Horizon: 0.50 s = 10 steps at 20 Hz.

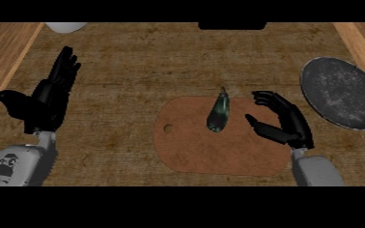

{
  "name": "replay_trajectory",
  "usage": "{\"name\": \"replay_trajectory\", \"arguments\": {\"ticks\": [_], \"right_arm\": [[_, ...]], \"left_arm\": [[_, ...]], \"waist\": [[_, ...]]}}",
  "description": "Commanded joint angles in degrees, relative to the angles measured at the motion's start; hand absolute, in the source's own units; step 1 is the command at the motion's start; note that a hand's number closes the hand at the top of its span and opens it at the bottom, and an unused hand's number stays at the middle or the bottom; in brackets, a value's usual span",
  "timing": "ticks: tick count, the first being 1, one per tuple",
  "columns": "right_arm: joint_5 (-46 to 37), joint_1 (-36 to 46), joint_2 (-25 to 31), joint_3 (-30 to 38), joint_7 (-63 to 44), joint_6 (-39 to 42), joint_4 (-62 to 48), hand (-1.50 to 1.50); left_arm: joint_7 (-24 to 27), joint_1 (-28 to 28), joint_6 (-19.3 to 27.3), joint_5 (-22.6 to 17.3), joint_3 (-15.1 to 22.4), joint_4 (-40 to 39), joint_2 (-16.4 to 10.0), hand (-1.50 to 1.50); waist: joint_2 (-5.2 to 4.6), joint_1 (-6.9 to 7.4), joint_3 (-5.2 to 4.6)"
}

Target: Pick the eggplant from the cutting board and place it in the pan

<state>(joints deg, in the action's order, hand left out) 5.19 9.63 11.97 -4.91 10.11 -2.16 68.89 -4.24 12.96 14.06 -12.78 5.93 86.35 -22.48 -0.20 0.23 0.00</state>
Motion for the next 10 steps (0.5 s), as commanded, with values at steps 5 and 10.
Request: {"name": "replay_trajectory", "arguments": {"ticks": [5,10], "right_arm": [[-3.3,-3.1,15.1,3.5,-7.0,3.0,14.8,-1.50],[-4.1,3.0,25.0,1.6,-17.0,14.5,14.9,-1.50]], "left_arm": [[2.8,-1.5,-1.8,0.2,-1.6,-2.6,0.5,0.00],[1.2,-1.6,-2.3,-0.4,-2.3,-2.0,0.2,0.00]], "waist": [[0.45,-1.09,-0.11],[0.28,0.23,-0.12]]}}
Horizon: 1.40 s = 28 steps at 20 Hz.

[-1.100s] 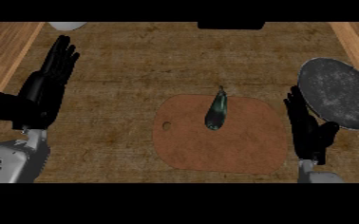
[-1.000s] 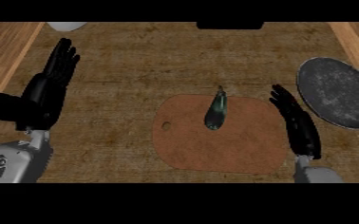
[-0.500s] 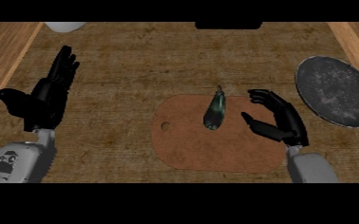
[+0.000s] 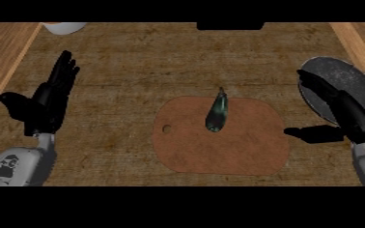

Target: Pick the eggplant from the cutting board and place it in the pan

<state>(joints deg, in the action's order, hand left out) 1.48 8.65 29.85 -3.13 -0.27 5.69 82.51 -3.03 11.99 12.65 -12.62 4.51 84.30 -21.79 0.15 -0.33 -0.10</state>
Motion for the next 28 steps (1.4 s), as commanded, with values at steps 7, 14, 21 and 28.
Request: {"name": "replay_trajectory", "arguments": {"ticks": [7,14,21,28], "right_arm": [[3.5,20.1,10.3,1.4,-19.2,17.5,-5.1,-1.50],[-2.2,30.3,2.7,-1.1,-24.9,16.9,-8.0,-1.50],[1.7,27.8,-3.7,-1.2,-27.3,20.1,-3.5,-1.50],[-0.9,32.0,-7.6,-2.8,-38.4,20.9,-3.9,-1.50]], "left_arm": [[0.0,2.6,0.5,3.3,1.3,-2.3,3.2,0.00],[0.0,4.1,-2.3,3.0,-1.8,-4.6,3.7,0.00],[0.7,2.4,-2.5,4.6,-2.9,-3.1,4.4,0.00],[-1.2,0.0,-3.9,4.8,-4.3,0.9,4.2,0.00]], "waist": [[-0.31,0.91,0.08],[-0.26,0.81,0.08],[-0.12,0.34,0.09],[-0.07,0.59,0.07]]}}
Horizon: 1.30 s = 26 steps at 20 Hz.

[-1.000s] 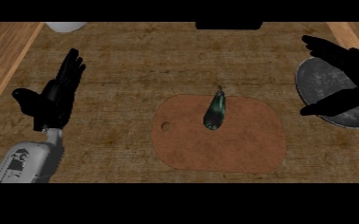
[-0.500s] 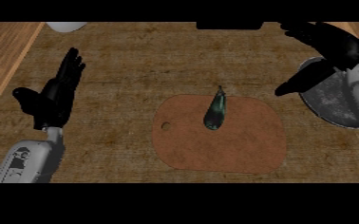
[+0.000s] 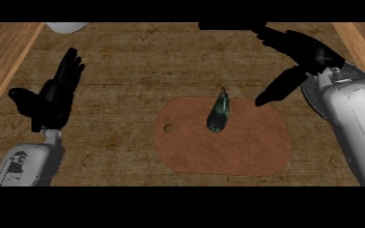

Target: Pick the eggplant from the cutting board and place it in the pan

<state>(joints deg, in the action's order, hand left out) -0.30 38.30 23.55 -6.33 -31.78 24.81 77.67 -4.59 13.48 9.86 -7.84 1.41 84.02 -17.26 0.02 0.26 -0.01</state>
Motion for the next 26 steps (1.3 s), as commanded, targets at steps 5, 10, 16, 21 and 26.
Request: {"name": "replay_trajectory", "arguments": {"ticks": [5,10,16,21,26], "right_arm": [[-5.7,-4.3,-2.8,0.2,-2.8,-0.4,1.8,-1.50],[-9.3,-0.6,-6.6,-1.4,-5.9,-1.2,-4.5,-1.50],[-11.2,-2.6,-8.6,-1.4,-1.1,1.3,-7.7,-1.50],[-13.6,-2.4,-8.2,-2.1,6.2,4.9,-14.1,-1.50],[-16.1,-1.3,-11.0,-1.2,2.8,5.0,-12.1,-1.50]], "left_arm": [[2.2,-0.7,-0.9,2.2,-1.1,-1.4,2.5,0.00],[1.0,1.6,-0.2,3.2,-2.0,-2.3,3.0,0.00],[-0.7,3.9,-2.4,3.8,-3.5,-3.9,2.1,0.00],[0.7,0.0,-1.5,4.8,-2.4,-0.6,4.9,0.00],[-0.1,-2.5,-4.9,4.3,-4.6,2.3,3.0,0.00]], "waist": [[-0.01,-0.23,0.00],[-0.05,-0.11,0.00],[-0.08,-0.24,0.00],[-0.13,0.20,0.02],[0.00,0.02,0.00]]}}
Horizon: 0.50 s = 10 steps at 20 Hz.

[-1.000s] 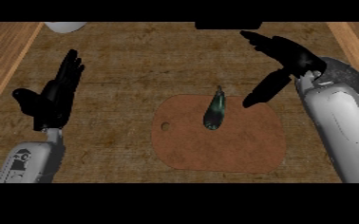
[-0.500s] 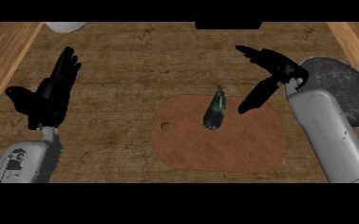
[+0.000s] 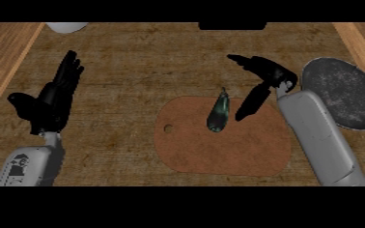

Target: Pick the eggplant from the cutting board and place it in the pan

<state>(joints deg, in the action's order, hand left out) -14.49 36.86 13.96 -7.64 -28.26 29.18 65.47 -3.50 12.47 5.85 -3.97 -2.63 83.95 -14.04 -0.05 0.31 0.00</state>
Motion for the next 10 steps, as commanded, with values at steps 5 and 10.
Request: {"name": "replay_trajectory", "arguments": {"ticks": [5,10], "right_arm": [[-5.5,2.3,-1.8,-3.3,-1.9,3.5,-3.5,-1.50],[-9.3,2.6,-2.9,-4.7,-0.6,4.4,-6.9,-1.50]], "left_arm": [[1.6,1.5,0.9,2.0,0.0,-2.7,2.4,0.00],[-1.5,0.7,-1.0,0.9,-1.7,0.2,0.7,0.00]], "waist": [[-0.05,-0.13,-0.02],[0.00,0.11,0.00]]}}
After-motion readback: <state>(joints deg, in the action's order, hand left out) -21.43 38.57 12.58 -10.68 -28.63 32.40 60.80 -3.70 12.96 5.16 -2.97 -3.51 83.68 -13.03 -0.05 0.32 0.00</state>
